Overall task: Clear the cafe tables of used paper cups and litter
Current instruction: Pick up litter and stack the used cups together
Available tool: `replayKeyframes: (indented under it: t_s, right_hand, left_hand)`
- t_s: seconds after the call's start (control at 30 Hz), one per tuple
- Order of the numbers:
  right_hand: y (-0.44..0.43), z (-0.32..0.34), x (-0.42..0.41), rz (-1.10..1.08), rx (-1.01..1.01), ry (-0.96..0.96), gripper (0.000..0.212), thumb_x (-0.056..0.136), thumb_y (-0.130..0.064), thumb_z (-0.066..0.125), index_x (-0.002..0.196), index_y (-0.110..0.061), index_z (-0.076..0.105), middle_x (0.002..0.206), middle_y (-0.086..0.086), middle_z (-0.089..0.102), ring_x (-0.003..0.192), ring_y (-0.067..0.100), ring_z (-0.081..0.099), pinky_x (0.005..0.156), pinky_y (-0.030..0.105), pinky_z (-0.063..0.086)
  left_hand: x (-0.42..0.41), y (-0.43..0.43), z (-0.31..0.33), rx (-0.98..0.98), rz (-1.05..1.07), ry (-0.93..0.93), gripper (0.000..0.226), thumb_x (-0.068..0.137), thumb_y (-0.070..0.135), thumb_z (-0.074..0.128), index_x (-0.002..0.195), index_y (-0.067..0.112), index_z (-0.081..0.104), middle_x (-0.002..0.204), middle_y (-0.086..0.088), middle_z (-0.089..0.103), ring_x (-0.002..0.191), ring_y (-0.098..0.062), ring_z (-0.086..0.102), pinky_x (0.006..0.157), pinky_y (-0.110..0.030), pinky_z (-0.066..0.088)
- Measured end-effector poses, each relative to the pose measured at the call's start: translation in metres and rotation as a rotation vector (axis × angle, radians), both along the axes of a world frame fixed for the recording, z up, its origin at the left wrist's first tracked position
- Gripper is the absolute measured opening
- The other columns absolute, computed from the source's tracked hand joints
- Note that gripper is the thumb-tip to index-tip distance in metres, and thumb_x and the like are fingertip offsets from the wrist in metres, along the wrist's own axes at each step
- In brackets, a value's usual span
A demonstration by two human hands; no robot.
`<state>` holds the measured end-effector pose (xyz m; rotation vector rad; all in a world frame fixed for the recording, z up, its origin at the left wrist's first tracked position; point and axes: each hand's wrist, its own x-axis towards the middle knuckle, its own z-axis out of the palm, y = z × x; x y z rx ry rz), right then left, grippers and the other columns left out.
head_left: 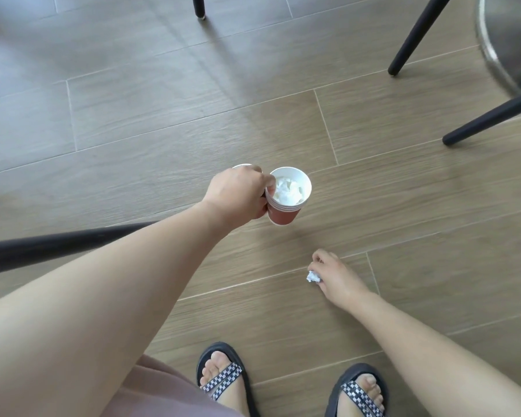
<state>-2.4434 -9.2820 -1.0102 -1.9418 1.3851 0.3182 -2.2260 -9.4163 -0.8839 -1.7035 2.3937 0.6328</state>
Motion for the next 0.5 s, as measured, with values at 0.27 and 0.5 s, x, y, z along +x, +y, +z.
replayKeyframes:
  t_s: [0.27, 0.5]
  right_hand:
    - [-0.047, 0.039, 0.016, -0.588, -0.158, -0.255, 0.015, 0.074, 0.003, 0.058, 0.081, -0.006, 0.068, 0.09, 0.007, 0.062, 0.081, 0.023, 0.059, 0.064, 0.019, 0.034]
    - [-0.112, 0.235, 0.041, -0.595, -0.428, -0.49, 0.019, 0.067, 0.0, 0.065, 0.078, -0.015, 0.069, 0.083, -0.006, 0.057, 0.068, 0.01, 0.054, 0.061, 0.007, 0.037]
  left_hand:
    - [0.018, 0.007, 0.003, 0.011, -0.011, -0.049, 0.016, 0.083, 0.03, 0.058, 0.099, 0.027, 0.062, 0.099, 0.003, 0.058, 0.086, -0.023, 0.057, 0.06, -0.027, 0.035]
    - [0.015, 0.005, 0.114, -0.054, -0.137, -0.065, 0.014, 0.091, 0.029, 0.051, 0.102, 0.028, 0.059, 0.102, 0.006, 0.058, 0.091, -0.021, 0.059, 0.056, -0.029, 0.035]
